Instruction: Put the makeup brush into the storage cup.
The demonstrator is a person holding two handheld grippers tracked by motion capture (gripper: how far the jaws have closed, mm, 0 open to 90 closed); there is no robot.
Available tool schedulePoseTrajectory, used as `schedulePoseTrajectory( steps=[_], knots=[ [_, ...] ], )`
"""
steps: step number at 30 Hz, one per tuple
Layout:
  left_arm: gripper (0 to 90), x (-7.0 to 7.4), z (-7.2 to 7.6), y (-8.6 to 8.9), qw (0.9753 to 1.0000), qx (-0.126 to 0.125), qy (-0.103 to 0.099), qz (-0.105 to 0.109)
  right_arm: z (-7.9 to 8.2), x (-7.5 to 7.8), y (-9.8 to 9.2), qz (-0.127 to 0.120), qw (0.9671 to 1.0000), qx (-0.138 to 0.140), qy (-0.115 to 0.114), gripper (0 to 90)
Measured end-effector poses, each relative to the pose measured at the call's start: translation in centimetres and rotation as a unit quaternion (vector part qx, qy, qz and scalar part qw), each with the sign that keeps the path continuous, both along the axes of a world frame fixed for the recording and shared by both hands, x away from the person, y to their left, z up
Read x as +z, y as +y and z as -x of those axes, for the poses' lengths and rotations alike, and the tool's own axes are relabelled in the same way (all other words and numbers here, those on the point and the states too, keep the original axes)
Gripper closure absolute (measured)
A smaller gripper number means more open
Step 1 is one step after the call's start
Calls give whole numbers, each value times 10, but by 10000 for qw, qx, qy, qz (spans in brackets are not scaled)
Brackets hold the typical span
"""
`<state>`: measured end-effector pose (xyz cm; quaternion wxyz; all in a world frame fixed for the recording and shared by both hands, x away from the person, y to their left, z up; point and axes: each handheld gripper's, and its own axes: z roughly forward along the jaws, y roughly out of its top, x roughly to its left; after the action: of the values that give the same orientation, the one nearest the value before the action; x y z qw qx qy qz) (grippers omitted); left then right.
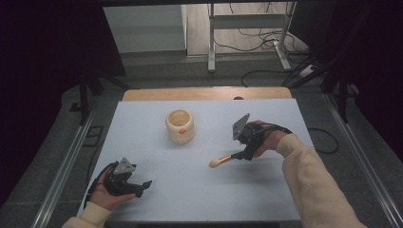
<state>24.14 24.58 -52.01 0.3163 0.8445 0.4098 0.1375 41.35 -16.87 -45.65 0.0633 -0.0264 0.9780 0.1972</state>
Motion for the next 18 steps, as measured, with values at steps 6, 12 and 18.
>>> schedulePoseTrajectory(
  steps=[6, 12, 18],
  knots=[
    [133, 0, 0, 0, 10000, -1, 13, -1, -1, -6, 4, 99, 9999, 73, 51, 232],
    [133, -1, 0, 0, 10000, -22, 5, -10, -1, -11, 7, 176, 9996, 192, 143, 253],
    [133, -1, 0, 0, 10000, -30, 4, -15, 0, -16, 11, 292, 9988, 320, 225, 279]
  ],
)
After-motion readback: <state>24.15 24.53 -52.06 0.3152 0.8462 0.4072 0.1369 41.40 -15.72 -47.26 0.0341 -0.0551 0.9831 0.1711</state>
